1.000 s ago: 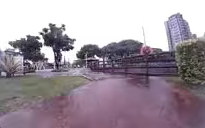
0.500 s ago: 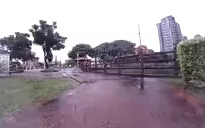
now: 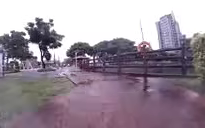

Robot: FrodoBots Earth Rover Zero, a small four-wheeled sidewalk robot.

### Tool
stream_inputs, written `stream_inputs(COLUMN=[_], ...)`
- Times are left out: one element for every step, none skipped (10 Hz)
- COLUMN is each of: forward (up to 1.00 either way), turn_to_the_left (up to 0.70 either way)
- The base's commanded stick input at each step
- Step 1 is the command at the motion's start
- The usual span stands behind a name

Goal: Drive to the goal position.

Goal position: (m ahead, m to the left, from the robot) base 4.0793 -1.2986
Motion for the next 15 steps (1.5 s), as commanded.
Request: stream_inputs(forward=[1.00, 1.00, 1.00, 1.00, 1.00, 1.00, 1.00, 1.00, 1.00, 1.00, 1.00, 1.00, 1.00, 1.00, 1.00], turn_to_the_left=[0.09, 0.12, 0.16, 0.19, 0.23, 0.26, 0.30, 0.33, 0.37, 0.36, 0.28, 0.20, 0.12, 0.04, 0.00])
